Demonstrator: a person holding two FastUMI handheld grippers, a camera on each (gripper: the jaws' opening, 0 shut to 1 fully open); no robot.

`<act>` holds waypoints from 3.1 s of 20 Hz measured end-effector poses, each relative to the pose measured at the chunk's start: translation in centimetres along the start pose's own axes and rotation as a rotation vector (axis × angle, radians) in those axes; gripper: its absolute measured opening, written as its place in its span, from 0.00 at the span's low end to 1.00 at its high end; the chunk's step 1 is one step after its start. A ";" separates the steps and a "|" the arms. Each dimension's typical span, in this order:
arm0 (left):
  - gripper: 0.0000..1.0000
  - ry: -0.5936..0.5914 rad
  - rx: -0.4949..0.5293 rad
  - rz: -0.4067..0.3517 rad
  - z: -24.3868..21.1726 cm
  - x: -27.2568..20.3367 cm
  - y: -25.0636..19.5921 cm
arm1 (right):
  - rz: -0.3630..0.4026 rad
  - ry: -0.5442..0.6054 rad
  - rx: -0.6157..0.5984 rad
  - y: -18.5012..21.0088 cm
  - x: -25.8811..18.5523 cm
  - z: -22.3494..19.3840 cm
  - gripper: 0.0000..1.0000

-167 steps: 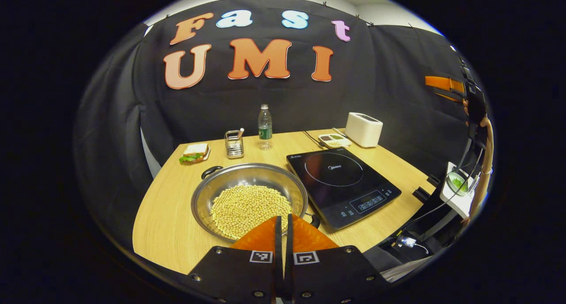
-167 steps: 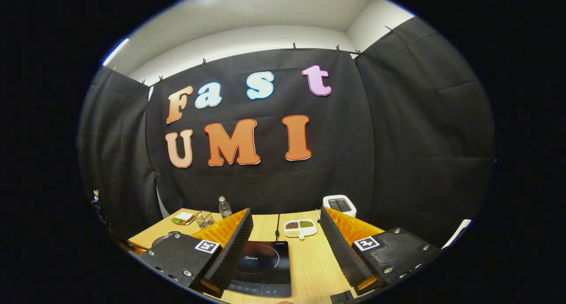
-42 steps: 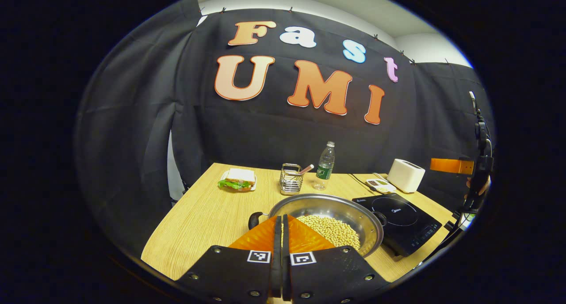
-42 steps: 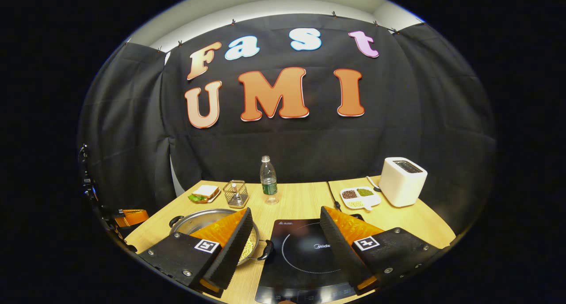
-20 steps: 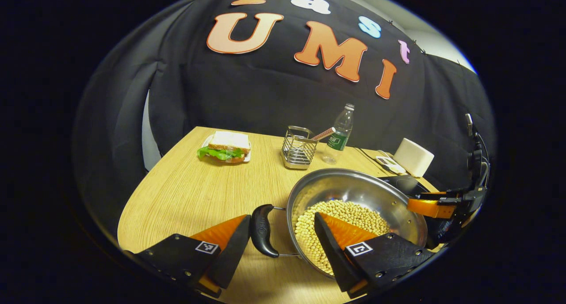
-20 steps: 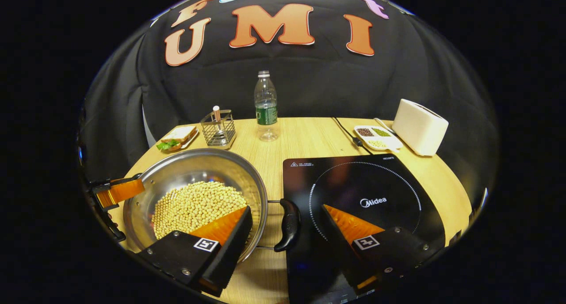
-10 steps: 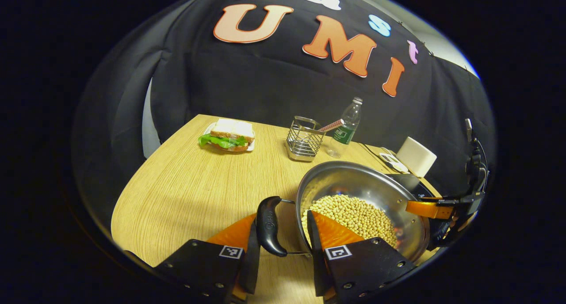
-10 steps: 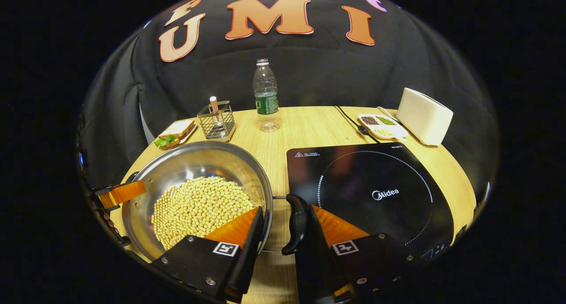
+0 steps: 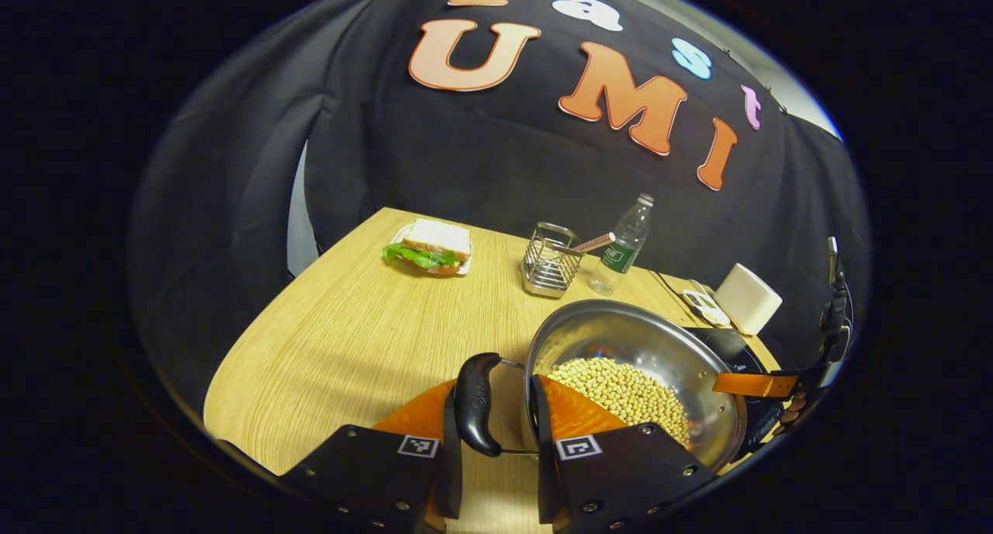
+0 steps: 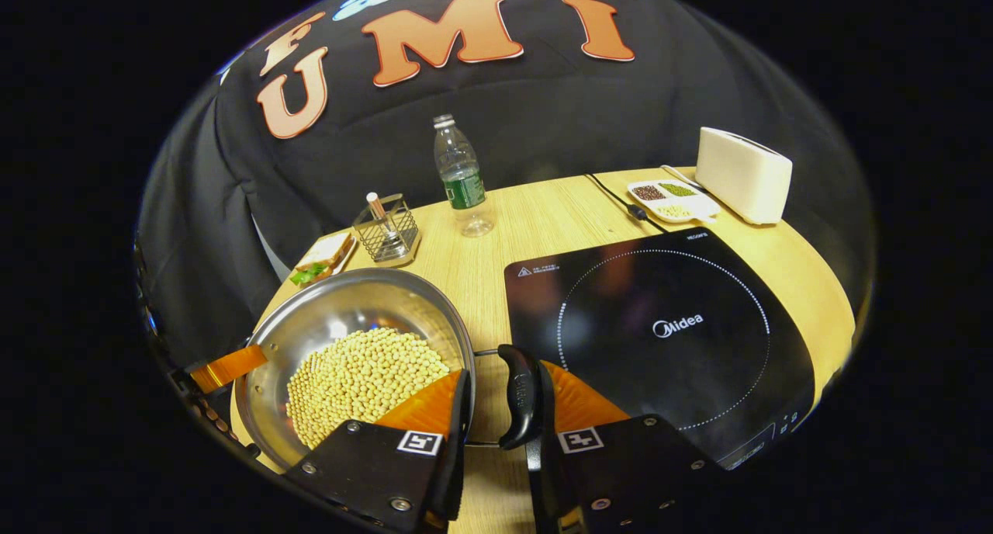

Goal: First push the handle of the pot to place it horizontally, then grasp the pot with both hands and set it on the induction cooktop.

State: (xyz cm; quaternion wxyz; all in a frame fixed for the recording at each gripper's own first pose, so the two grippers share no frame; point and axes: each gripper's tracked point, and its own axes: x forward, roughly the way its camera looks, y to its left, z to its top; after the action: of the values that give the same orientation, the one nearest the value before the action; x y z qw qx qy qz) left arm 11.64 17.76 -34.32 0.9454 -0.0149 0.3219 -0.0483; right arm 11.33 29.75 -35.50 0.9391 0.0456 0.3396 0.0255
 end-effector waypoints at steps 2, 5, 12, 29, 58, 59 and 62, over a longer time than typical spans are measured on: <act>0.39 -0.021 0.001 0.002 0.9 -1.3 -1.1 | 0.014 -0.022 -0.003 -0.3 -1.1 1.2 0.40; 0.40 -0.049 0.009 0.005 2.2 -2.5 -2.9 | 0.026 -0.050 0.000 -1.3 -2.7 2.9 0.40; 0.39 -0.068 0.029 0.011 3.6 -4.4 -9.2 | 0.051 -0.096 0.024 -6.0 -5.9 6.0 0.40; 0.40 -0.012 0.058 -0.116 0.6 -0.9 -28.6 | -0.050 -0.135 0.063 -24.7 -10.0 9.5 0.39; 0.42 0.143 0.035 -0.129 -7.2 4.7 -32.5 | -0.112 -0.064 0.042 -31.5 -7.2 5.5 0.48; 0.45 0.142 0.034 -0.135 -7.4 4.7 -32.7 | -0.108 -0.065 0.042 -31.5 -7.3 5.6 0.51; 0.51 0.098 0.114 -0.131 -5.8 3.9 -32.5 | -0.091 -0.081 0.055 -31.4 -8.1 6.1 0.59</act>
State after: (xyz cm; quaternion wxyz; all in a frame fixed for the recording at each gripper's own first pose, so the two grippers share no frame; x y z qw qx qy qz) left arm 8.51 -14.91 -39.40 0.9226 0.0205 0.3629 -0.1291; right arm 9.57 -2.50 -28.91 0.9506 0.0571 0.3037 -0.0286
